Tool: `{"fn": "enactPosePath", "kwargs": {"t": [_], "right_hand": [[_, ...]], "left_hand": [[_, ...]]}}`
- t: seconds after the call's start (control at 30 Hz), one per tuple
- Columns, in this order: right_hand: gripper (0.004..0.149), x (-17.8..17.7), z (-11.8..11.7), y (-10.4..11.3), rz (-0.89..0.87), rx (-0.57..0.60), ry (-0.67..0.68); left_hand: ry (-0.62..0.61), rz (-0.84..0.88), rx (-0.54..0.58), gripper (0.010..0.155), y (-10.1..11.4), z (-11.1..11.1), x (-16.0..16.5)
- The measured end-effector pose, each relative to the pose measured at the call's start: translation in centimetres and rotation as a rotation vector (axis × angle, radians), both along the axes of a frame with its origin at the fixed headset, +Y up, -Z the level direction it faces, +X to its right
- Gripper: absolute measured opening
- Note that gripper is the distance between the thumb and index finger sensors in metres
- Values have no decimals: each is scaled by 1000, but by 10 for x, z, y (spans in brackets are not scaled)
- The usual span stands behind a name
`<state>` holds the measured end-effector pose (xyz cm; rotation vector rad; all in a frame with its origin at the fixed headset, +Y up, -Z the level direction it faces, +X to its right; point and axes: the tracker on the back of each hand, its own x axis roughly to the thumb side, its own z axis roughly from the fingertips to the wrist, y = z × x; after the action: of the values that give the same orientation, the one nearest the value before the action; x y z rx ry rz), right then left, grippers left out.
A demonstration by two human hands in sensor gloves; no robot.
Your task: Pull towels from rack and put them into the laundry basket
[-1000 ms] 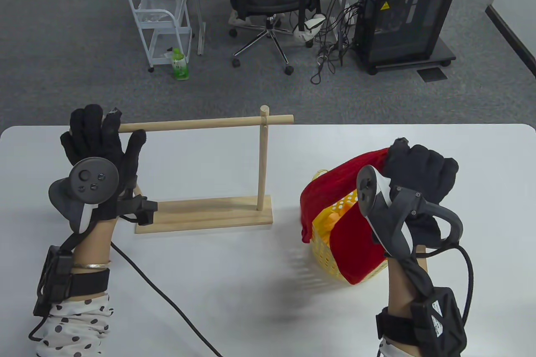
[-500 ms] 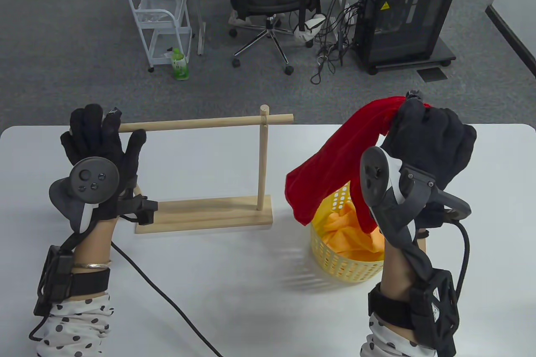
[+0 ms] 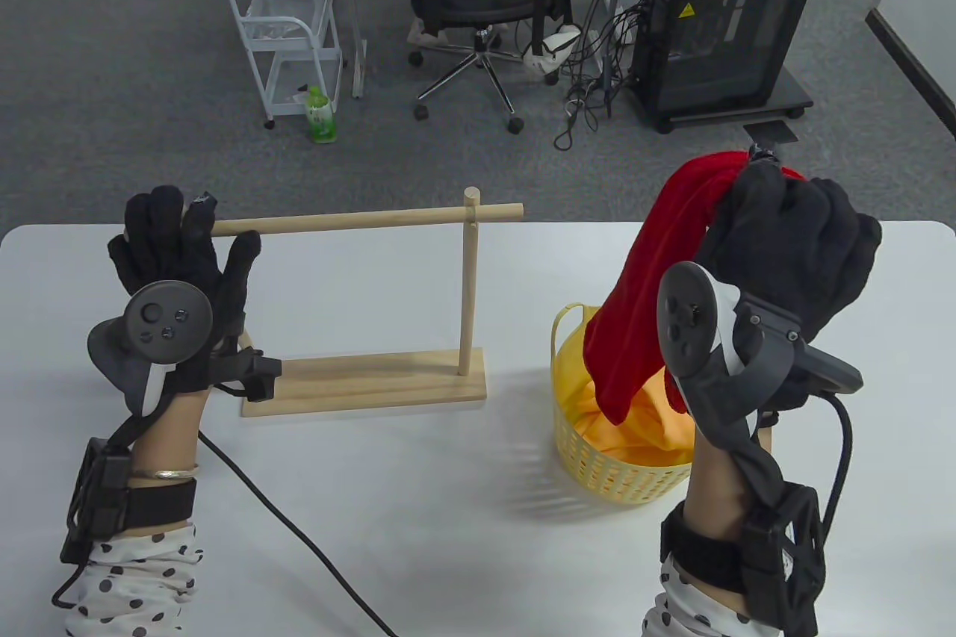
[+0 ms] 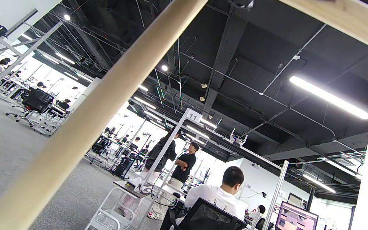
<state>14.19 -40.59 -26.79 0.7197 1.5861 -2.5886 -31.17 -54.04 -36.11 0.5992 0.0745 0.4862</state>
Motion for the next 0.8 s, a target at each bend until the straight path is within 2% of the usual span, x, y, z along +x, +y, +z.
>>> {"fn": "enactPosePath", "kwargs": {"t": [0.17,0.3,0.43,0.63,0.8], "right_hand": [[39,-2,-12,-20,59,-88,11],[39,-5,-24,-43,114,-185,2],[39,-10,-32,-69,131,-284,50],[40,-23,-42,-112,128,-506,135],[40,-26,-51,-137,89,-668,173]], "left_hand": [[1,-2,2,69,0,0,0],[1,-3,3,69,0,1,0],[0,-2,4,69,-1,1,0],[-1,-1,6,69,-1,1,0],[0,-3,9,69,-1,1,0]]}}
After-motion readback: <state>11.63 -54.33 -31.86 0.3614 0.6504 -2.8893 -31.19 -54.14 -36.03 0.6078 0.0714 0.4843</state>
